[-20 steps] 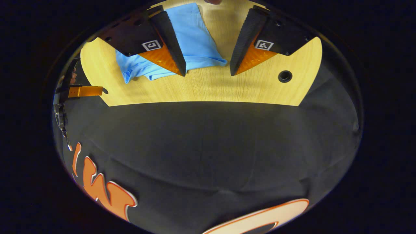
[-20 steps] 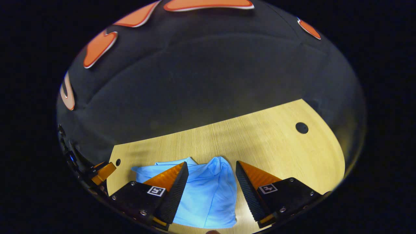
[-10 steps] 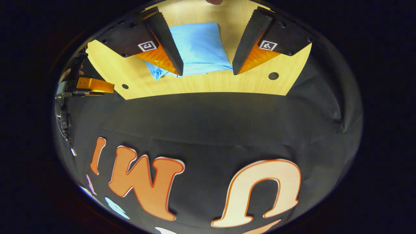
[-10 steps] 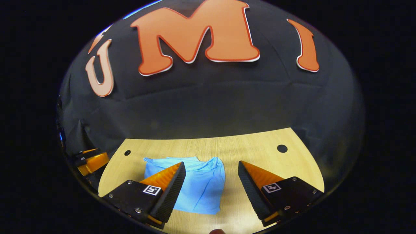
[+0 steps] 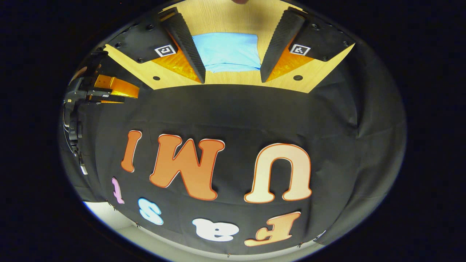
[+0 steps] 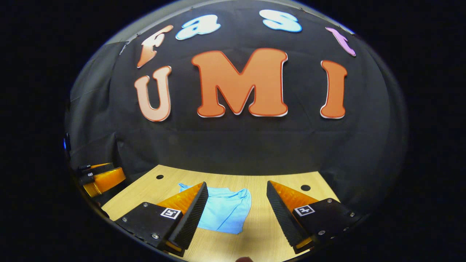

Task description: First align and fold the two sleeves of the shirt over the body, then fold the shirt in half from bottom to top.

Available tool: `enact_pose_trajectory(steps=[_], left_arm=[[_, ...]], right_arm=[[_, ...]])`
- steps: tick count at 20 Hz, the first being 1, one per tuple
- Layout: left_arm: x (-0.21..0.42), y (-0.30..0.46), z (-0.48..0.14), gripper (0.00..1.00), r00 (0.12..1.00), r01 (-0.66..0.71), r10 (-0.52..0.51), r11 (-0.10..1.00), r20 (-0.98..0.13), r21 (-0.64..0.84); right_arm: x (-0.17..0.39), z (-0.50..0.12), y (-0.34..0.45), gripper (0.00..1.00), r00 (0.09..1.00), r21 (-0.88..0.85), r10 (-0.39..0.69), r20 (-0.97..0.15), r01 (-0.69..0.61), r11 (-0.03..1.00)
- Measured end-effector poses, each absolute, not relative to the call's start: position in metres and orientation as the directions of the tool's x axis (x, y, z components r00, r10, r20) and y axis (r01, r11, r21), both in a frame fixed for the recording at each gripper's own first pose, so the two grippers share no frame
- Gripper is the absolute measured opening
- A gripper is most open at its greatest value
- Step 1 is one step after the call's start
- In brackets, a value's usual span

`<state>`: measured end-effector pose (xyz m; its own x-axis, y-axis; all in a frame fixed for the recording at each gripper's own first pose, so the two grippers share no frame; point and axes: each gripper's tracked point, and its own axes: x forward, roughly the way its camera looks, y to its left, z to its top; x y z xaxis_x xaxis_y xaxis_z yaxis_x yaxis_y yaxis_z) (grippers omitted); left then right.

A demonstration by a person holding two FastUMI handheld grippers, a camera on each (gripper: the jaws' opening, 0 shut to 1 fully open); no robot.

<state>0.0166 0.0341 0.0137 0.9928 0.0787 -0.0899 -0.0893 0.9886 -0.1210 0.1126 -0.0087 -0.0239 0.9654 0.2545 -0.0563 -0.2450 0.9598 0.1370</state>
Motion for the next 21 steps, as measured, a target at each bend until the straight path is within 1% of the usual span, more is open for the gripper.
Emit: enact_pose_trajectory(steps=[2,5,10,13,14,18,21], left_arm=[[-0.006,0.029,0.019,0.98,0.992,-0.117,0.111,0.988,-0.059,-0.103],[-0.046,0.023,0.021,0.98,0.989,-0.147,0.146,0.985,-0.015,-0.086],[-0.080,0.007,0.021,0.98,0.981,-0.188,0.190,0.979,0.030,-0.074],[-0.084,0.004,0.019,0.97,0.982,-0.183,0.186,0.979,0.027,-0.091],[-0.084,0.003,0.022,0.98,0.983,-0.175,0.178,0.981,0.034,-0.088],[-0.080,0.000,0.031,0.98,0.987,-0.150,0.152,0.988,0.059,-0.043],[-0.067,-0.001,0.039,0.98,0.990,-0.121,0.122,0.992,0.071,-0.023]], right_arm=[[0.089,-0.020,-0.011,0.97,0.962,0.102,0.273,-0.010,-0.270,0.957],[0.058,-0.020,-0.001,0.97,0.951,0.087,0.308,0.028,-0.309,0.947],[0.022,-0.035,-0.001,0.98,0.942,0.060,0.335,0.031,-0.337,0.940],[0.013,-0.044,-0.009,1.00,0.946,0.046,0.324,0.016,-0.325,0.945],[0.013,-0.041,-0.009,0.99,0.948,0.047,0.318,0.014,-0.318,0.947],[0.014,-0.035,-0.017,0.99,0.960,0.036,0.279,0.012,-0.279,0.960],[0.020,-0.033,-0.015,0.99,0.962,0.058,0.272,-0.004,-0.271,0.961]])
